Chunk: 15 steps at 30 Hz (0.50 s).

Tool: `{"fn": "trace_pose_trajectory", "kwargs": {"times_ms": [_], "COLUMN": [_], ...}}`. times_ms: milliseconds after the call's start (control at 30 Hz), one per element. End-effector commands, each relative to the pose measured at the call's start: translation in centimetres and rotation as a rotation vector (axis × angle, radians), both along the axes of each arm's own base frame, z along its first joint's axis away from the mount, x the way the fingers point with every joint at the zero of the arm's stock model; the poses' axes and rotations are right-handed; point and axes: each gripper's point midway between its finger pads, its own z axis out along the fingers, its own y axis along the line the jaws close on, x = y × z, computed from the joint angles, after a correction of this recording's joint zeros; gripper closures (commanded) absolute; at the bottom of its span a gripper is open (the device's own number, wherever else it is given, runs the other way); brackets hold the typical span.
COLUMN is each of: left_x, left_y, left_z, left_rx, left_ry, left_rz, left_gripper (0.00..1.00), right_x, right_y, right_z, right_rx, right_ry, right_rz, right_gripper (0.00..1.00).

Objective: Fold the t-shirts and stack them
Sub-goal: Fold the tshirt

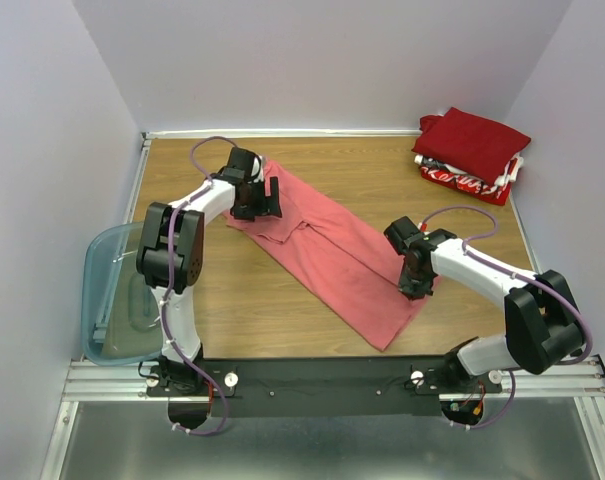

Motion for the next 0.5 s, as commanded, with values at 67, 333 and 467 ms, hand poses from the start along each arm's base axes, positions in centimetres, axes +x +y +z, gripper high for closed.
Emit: {"fn": "trace_pose_trajectory", "kwargs": {"times_ms": [67,333,467], "left_x": [0.6,2.8,2.8], "left_y": [0.8,-0.6,-0.9], "left_z": [-1.4,5.6,8.0], "left_rx": [0.052,-0.021,-0.056], "left_ry": [0.018,-0.118,-0.143], "left_rz": [-0.006,-0.031,0.000], "left_gripper": [0.07,0.06,0.06], "right_x": [-1.5,0.6,2.1], "right_y": [0.0,1.1,0.8], "right_z": [0.7,3.8,4.2], "right_rx": [0.030,0.080,0.046], "right_ry": [0.029,-0.068,-0.112], "right_rz": [-0.013,-0.022,-0.029], "right_gripper": [0.80,0.21,0.19]}}
